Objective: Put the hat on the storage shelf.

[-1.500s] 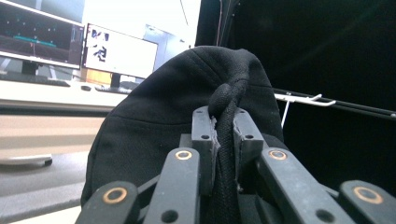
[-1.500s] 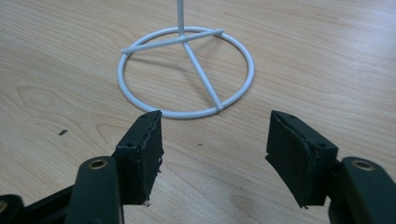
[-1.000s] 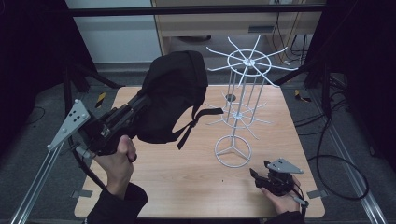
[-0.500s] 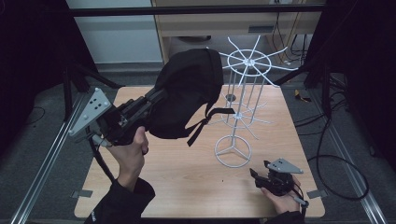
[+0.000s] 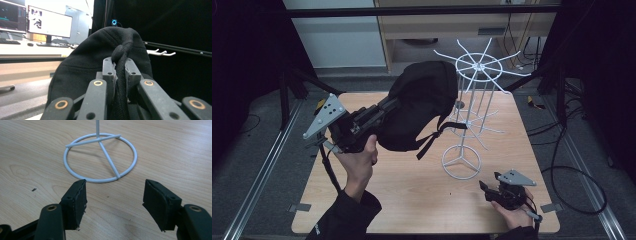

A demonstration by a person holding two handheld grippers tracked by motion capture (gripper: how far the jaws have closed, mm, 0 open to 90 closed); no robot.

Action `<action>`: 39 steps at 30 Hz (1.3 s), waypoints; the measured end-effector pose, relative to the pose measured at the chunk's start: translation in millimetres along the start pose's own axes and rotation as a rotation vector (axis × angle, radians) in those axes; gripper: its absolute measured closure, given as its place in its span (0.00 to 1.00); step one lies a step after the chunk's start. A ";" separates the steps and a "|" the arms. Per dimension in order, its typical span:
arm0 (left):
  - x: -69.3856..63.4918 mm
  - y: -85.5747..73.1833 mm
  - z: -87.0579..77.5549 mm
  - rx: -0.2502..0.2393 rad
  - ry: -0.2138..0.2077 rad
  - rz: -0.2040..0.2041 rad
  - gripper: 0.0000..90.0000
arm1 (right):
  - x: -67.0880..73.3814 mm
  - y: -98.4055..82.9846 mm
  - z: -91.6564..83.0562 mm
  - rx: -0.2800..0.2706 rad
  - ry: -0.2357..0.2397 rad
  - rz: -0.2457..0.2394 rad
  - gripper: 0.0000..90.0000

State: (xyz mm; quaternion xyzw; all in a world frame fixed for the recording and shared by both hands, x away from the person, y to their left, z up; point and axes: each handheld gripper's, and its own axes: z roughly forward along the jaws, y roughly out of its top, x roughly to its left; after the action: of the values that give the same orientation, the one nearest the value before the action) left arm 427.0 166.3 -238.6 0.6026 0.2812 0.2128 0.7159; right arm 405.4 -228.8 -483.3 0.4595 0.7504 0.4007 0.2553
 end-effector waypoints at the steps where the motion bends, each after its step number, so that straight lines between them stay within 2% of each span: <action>1: 0.7 -1.6 0.6 0.006 -0.002 0.000 0.90 | 0.0 0.0 0.0 0.000 0.000 0.000 0.40; 14: 10.6 -21.9 3.1 0.069 -0.011 -0.023 0.90 | 0.1 0.0 0.0 0.002 -0.002 -0.003 0.39; 26: 11.0 -37.3 15.3 0.151 -0.012 -0.013 0.89 | 0.4 -0.1 0.2 0.003 0.003 -0.002 0.39; 27: 10.8 -39.4 18.0 0.169 -0.017 -0.012 0.88 | 0.5 -0.1 0.2 0.002 0.003 -0.002 0.39; 33: 9.0 -45.1 22.8 0.201 -0.026 -0.001 0.83 | 0.5 -0.2 0.3 0.003 0.003 -0.002 0.39; 39: 8.3 -48.9 21.9 0.217 -0.025 0.020 0.76 | 0.3 -0.2 0.3 0.003 0.003 -0.002 0.39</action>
State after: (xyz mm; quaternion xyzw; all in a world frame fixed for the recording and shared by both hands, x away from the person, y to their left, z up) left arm 446.1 146.3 -285.3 0.6820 0.2876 0.1804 0.6478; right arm 405.4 -228.4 -483.6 0.4587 0.7516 0.4001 0.2540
